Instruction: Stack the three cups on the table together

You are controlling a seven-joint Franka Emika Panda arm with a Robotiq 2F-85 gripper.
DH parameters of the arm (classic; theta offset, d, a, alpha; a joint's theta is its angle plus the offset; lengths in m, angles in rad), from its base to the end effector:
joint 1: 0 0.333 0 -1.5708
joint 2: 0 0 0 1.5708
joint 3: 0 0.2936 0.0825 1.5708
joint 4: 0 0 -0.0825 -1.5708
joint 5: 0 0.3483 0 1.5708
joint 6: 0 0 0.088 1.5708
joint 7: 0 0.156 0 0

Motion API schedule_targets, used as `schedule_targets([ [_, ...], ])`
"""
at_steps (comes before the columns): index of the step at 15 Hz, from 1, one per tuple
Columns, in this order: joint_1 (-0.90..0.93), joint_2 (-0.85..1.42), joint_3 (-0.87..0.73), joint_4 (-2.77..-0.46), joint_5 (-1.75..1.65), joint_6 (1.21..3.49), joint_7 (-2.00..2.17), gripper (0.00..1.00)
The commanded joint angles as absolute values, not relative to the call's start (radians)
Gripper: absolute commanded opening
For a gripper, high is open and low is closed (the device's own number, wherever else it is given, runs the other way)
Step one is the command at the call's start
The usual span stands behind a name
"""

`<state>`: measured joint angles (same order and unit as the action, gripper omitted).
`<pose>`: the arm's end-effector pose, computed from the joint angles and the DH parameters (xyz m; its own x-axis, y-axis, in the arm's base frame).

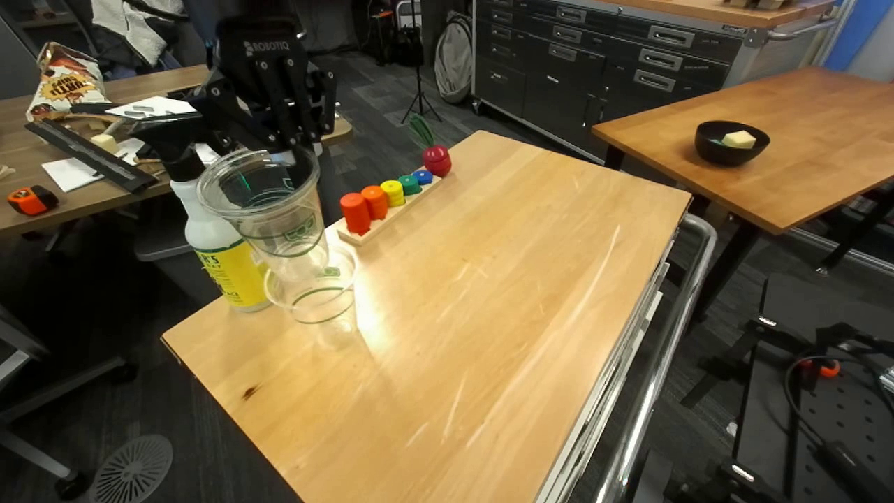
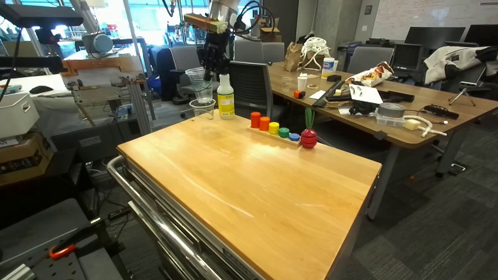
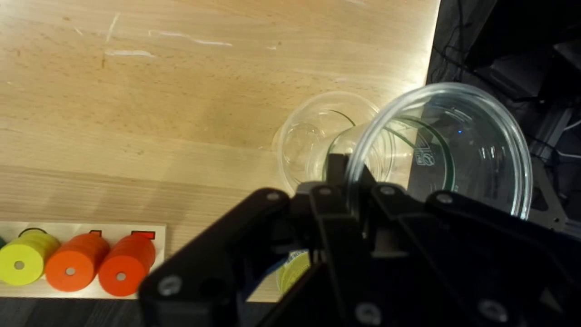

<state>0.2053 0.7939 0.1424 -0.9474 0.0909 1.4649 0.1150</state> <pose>0.6313 0.2147 0.3337 0.9341 0.2146 -0.2853 0.1750 -0.9718 -0.1582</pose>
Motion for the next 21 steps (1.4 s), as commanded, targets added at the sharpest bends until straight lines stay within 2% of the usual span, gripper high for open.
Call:
schedule_targets([
  [1, 0.212, 0.84, 0.136, -0.869, 0.086, 1.398, 0.135, 0.02],
  [13, 0.184, 0.914, 0.14, -0.862, 0.099, 1.458, 0.113, 0.03],
  [14, 0.181, 0.909, 0.142, -0.869, 0.098, 1.461, 0.109, 0.31],
  [15, 0.178, 0.905, 0.143, -0.873, 0.099, 1.464, 0.109, 0.32],
  [16, 0.176, 0.902, 0.143, -0.876, 0.097, 1.468, 0.107, 0.38],
  [21, 0.175, 0.881, 0.143, -0.891, 0.093, 1.498, 0.103, 0.77],
])
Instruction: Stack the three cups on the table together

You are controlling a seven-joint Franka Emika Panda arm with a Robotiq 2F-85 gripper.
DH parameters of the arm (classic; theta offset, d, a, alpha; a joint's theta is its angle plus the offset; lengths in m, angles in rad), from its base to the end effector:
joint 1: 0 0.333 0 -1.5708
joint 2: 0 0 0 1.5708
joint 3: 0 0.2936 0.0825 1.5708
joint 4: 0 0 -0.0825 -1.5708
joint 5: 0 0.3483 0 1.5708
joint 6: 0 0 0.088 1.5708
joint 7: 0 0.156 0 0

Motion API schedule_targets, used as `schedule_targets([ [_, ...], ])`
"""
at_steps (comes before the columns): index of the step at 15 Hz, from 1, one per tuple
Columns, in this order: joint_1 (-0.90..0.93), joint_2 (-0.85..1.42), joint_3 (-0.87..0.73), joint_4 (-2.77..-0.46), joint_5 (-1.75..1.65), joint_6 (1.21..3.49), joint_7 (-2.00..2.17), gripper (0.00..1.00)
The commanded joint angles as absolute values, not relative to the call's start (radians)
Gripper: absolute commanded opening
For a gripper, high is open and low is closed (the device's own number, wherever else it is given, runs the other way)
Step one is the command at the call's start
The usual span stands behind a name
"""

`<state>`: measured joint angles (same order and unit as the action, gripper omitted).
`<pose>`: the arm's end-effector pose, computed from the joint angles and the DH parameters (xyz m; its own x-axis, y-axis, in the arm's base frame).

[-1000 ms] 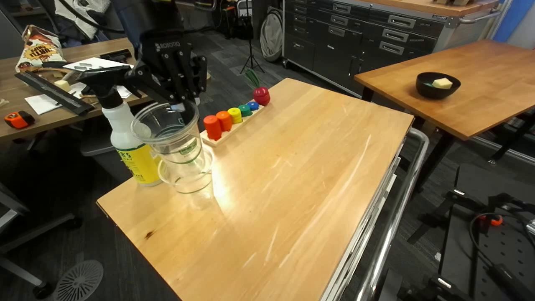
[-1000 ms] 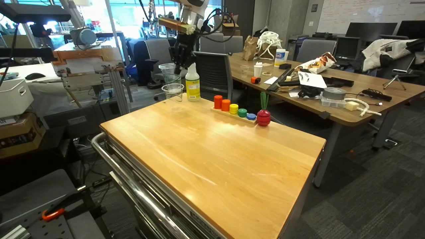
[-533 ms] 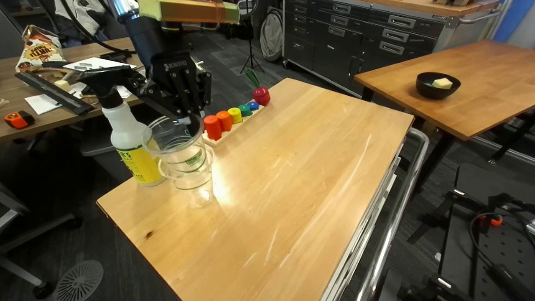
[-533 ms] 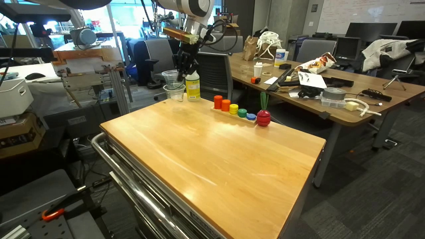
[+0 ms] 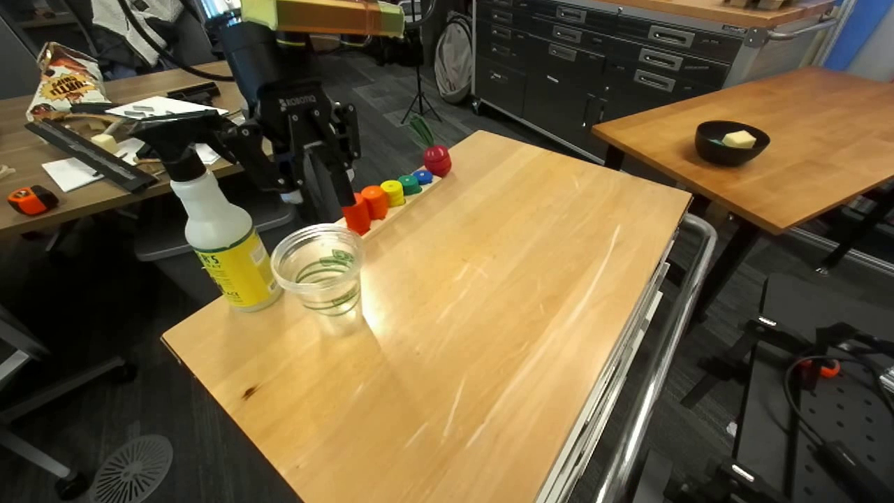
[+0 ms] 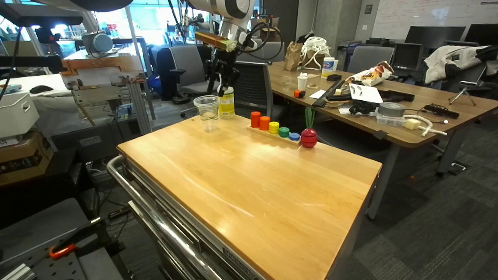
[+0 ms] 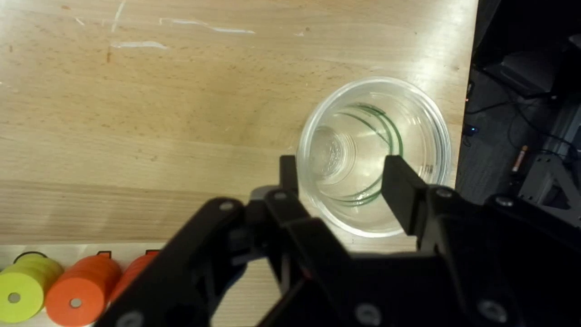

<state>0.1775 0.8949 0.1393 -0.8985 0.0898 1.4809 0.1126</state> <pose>0.6460 0.1959 0.2861 0.9301 0.1802 -0.3199 0.1345 -0.9779 -0.1600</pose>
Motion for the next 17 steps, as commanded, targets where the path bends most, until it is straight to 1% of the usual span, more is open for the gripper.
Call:
schedule_targets([
  [1, 0.184, 0.875, 0.132, -0.893, 0.073, 1.49, 0.112, 0.86],
  [3, 0.208, 0.847, 0.103, -0.9, 0.006, 1.443, 0.13, 0.99],
  [6, 0.234, 0.76, 0.057, -0.958, -0.105, 1.482, 0.187, 1.0],
  [9, 0.231, 0.627, 0.03, -1.06, -0.147, 1.535, 0.276, 1.0],
  [15, 0.164, 0.364, 0.015, -1.319, -0.072, 1.585, 0.411, 1.0],
  [16, 0.185, 0.48, 0.019, -1.164, -0.108, 1.533, 0.373, 1.0],
  [17, 0.173, 0.444, 0.018, -1.204, -0.097, 1.537, 0.381, 1.0],
])
